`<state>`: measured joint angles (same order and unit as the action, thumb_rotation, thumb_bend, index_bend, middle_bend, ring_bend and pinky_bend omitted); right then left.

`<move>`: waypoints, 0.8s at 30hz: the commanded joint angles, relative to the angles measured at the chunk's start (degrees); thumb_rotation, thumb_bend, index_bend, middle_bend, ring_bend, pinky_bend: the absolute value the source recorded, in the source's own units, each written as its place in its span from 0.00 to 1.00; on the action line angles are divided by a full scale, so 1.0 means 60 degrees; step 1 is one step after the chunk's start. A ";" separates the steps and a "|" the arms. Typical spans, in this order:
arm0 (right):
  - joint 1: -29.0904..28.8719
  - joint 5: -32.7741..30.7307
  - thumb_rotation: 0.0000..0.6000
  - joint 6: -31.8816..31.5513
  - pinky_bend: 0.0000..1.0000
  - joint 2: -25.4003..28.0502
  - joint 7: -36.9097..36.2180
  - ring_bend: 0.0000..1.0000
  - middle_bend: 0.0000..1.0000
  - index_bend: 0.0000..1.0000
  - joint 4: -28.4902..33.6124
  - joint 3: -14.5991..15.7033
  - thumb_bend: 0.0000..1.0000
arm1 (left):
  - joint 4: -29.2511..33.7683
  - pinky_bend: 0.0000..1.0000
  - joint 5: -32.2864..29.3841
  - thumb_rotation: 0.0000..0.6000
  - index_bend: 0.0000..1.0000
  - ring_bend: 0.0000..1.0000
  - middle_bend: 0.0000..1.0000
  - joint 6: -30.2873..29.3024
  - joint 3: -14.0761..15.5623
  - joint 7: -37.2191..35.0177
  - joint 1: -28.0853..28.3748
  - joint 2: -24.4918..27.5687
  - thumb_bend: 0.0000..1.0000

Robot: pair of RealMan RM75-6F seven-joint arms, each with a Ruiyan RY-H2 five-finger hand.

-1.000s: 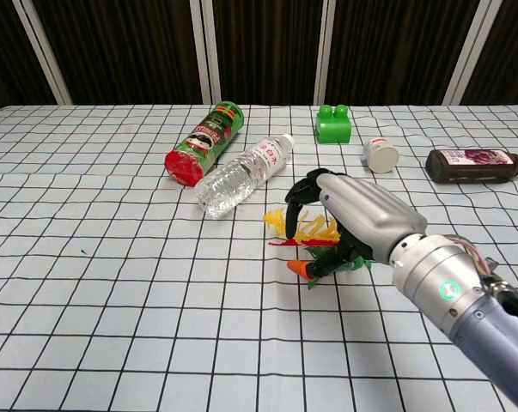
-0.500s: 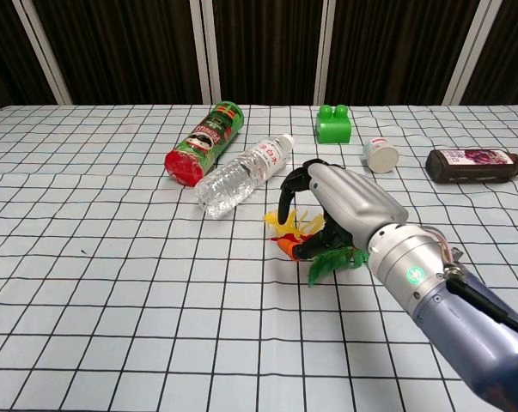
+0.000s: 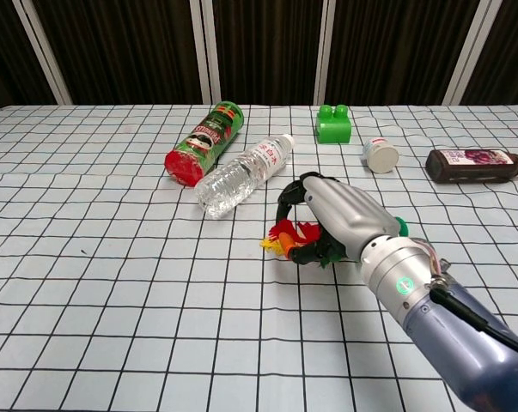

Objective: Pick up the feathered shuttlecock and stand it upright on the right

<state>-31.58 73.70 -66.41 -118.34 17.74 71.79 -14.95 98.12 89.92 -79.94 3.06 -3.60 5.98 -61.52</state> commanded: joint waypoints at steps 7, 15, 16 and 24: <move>0.0149 0.0346 1.00 -0.0382 0.00 0.0584 0.0065 0.00 0.25 0.58 0.0999 0.0176 0.57 | -0.0004 0.00 -0.0021 1.00 0.00 0.00 0.00 0.0018 0.0015 0.0089 -0.0005 -0.0010 0.00; 0.0540 0.0533 1.00 -0.1087 0.00 0.2199 0.0508 0.00 0.25 0.58 0.3022 -0.0184 0.57 | 0.0010 0.00 -0.0041 1.00 0.00 0.00 0.00 -0.0004 0.0033 0.0241 -0.0039 -0.0037 0.00; 0.0648 0.0453 1.00 -0.1180 0.00 0.2466 0.0536 0.00 0.25 0.58 0.3348 -0.0262 0.57 | 0.0013 0.00 -0.0050 1.00 0.00 0.00 0.00 -0.0001 0.0035 0.0271 -0.0043 -0.0042 0.00; 0.1391 -0.0422 1.00 -0.1446 0.00 0.4649 0.0699 0.00 0.25 0.58 0.4867 -0.0779 0.57 | 0.0060 0.00 -0.0097 1.00 0.00 0.00 0.00 0.0011 0.0070 0.0564 -0.0083 -0.0093 0.00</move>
<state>-25.38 73.69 -74.22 -94.72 21.50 98.04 -18.15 98.45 89.34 -79.86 3.44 -0.44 5.53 -62.01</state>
